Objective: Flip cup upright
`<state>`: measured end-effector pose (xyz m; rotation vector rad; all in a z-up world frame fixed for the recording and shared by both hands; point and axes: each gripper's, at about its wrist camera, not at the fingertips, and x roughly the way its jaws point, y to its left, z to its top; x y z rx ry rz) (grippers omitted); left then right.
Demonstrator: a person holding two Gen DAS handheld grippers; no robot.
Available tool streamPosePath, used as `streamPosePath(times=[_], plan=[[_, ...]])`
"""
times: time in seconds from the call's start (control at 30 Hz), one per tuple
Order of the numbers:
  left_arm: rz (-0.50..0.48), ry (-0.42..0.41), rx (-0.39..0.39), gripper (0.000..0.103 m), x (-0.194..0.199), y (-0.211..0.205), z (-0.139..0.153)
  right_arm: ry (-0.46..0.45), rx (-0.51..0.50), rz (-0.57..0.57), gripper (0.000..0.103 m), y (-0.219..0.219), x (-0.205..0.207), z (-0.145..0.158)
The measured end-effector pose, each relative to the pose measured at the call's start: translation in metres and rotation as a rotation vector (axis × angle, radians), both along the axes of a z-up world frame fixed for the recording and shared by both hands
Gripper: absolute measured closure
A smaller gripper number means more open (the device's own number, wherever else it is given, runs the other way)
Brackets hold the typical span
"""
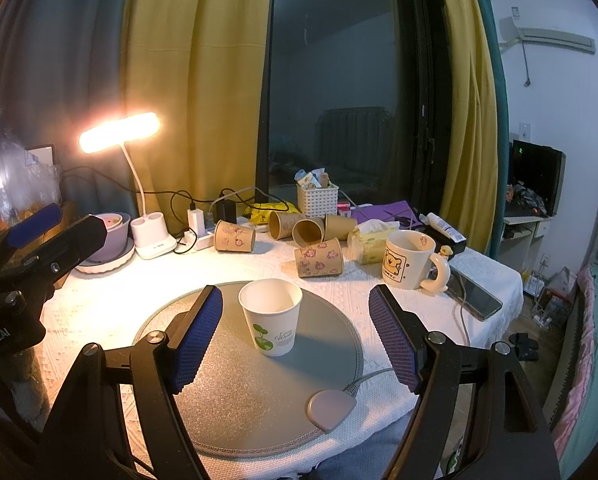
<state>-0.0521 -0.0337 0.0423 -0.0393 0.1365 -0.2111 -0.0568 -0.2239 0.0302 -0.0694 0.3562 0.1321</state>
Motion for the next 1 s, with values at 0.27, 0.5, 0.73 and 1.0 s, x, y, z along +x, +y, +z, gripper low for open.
streamPosePath(times=[0.27,0.5,0.73,1.0], plan=[[-0.001,0.000,0.000,0.006,-0.0001,-0.0002,-0.0003,0.000,0.000,0.001,0.024,-0.0003,0.0002,-0.0001],[0.000,0.002,0.000,0.006,0.0002,-0.0002,-0.0001,0.000,0.000,0.001,0.024,-0.0009,0.0005,0.0003],[0.001,0.004,-0.001,0.006,0.0013,-0.0001,-0.0017,0.003,0.000,0.001,0.024,-0.0015,-0.0006,-0.0021],[0.001,0.005,-0.001,0.006,0.0015,0.0002,-0.0013,0.003,0.000,0.001,0.024,-0.0021,-0.0001,-0.0019]])
